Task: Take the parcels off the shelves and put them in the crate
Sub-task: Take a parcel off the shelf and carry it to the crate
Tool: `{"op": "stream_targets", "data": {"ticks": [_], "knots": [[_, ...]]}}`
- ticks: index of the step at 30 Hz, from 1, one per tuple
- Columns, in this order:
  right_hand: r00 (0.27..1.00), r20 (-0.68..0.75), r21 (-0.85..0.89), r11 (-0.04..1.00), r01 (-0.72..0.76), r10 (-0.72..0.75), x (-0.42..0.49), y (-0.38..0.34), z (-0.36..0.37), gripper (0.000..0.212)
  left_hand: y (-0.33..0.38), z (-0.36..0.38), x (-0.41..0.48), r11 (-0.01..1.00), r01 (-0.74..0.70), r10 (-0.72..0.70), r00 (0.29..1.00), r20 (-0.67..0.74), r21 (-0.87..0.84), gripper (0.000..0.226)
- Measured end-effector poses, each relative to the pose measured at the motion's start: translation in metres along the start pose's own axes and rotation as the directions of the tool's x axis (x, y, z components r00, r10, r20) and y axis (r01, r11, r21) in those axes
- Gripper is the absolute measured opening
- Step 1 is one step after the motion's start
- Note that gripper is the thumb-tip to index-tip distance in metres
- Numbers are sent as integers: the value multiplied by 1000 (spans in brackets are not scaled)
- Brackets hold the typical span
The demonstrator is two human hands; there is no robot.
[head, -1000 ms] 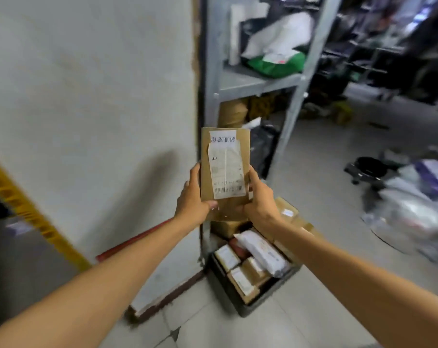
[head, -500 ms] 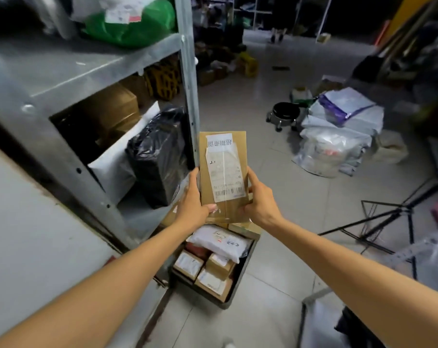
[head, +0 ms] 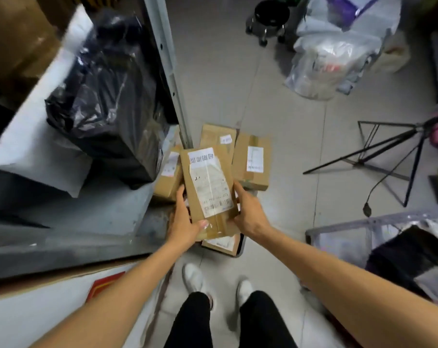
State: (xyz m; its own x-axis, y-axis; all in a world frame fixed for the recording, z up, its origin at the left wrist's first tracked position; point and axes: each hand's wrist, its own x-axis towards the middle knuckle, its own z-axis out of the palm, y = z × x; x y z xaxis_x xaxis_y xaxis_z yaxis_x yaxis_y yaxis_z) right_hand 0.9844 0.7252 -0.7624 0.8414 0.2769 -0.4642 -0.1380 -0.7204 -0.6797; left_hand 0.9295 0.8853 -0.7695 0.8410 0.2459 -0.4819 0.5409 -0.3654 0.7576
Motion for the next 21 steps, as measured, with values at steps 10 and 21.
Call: {"op": "stream_targets", "data": {"ticks": [10, 21], "knots": [[980, 159, -227, 971, -79, 117, 72, 107, 151, 88, -179, 71, 49, 855, 424, -432, 901, 42, -299, 105], [954, 292, -406, 911, 65, 62, 152, 181, 243, 60, -296, 135, 109, 694, 579, -636, 772, 13, -429, 107]]}}
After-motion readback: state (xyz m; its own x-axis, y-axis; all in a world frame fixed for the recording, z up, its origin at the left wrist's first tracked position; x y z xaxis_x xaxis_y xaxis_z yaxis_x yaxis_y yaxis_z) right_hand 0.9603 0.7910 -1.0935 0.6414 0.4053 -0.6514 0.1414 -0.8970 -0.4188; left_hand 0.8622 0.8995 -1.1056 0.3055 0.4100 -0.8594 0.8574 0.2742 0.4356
